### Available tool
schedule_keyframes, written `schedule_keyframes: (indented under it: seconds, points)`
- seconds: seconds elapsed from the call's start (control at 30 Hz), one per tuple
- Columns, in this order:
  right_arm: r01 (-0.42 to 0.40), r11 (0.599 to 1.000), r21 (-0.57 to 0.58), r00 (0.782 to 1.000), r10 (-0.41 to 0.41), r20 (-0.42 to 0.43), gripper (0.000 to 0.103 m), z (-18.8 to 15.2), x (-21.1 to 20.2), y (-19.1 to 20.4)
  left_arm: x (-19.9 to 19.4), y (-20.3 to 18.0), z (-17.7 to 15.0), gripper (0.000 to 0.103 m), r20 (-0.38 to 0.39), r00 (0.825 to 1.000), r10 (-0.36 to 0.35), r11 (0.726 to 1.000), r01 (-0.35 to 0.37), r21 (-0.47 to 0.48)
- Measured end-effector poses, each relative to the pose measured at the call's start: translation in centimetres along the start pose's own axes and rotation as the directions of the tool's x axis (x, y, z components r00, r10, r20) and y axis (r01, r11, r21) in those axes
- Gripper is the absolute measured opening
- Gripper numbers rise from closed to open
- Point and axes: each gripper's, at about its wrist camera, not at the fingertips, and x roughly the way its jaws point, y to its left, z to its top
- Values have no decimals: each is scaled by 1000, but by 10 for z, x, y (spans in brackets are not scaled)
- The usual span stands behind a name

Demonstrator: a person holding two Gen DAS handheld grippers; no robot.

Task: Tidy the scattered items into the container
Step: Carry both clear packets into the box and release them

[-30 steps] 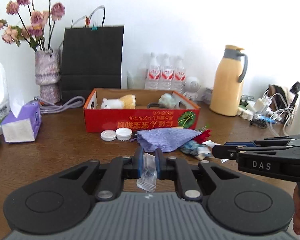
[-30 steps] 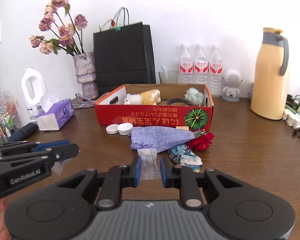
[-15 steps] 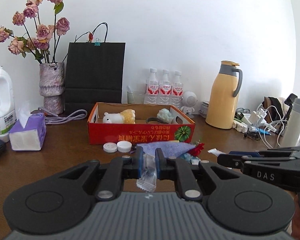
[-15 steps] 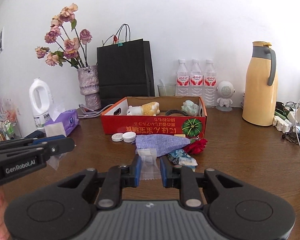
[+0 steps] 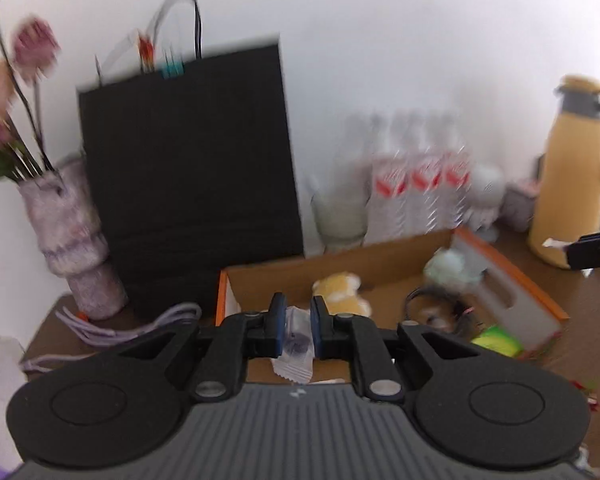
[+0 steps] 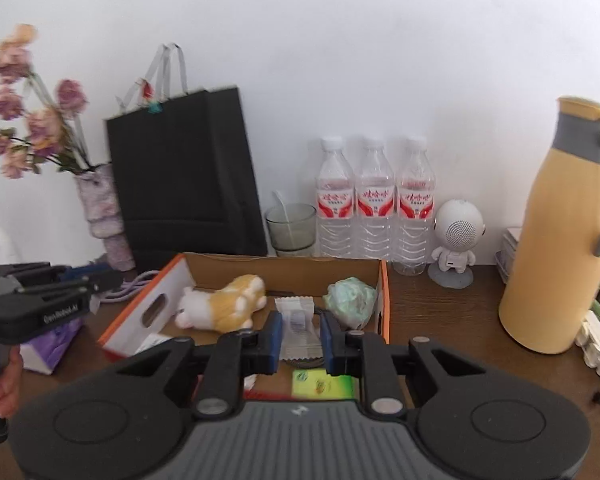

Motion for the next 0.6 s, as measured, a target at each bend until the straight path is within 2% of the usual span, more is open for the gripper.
schedule_keyframes:
  seconds: [0.07,0.13,0.27,0.3,0.33,0.4,0.47,0.6]
  points:
    - [5,1000,-2,996,-5,-91,19,15,38,-5,35,4,3,14,-89,996,-17,1000,17,3]
    - [22,1000,-19,986,-25,-167,19,23,73,-7,64,8,2,15,-174,984,-34,999,34,-3]
    - [95,992,-86,954,-115,-277,19,24,126,-9,96,11,-5,18,-235,972,-26,999,35,36]
    - [117,986,-117,943,-147,-298,20,22,137,-8,100,12,-6,26,-250,968,-29,999,38,33]
    - [132,981,-140,931,-171,-321,20,19,147,-7,103,13,-7,39,-265,964,-36,998,46,32]
    - [162,975,-154,910,-208,-359,20,13,163,-9,104,14,-8,59,-268,963,-41,998,50,29]
    - [185,972,-142,899,-226,-374,25,12,170,-13,102,17,-6,63,-260,965,-44,999,49,10]
    - [155,986,-61,915,-167,-366,36,19,160,-16,95,29,7,77,-269,961,-70,995,48,-89]
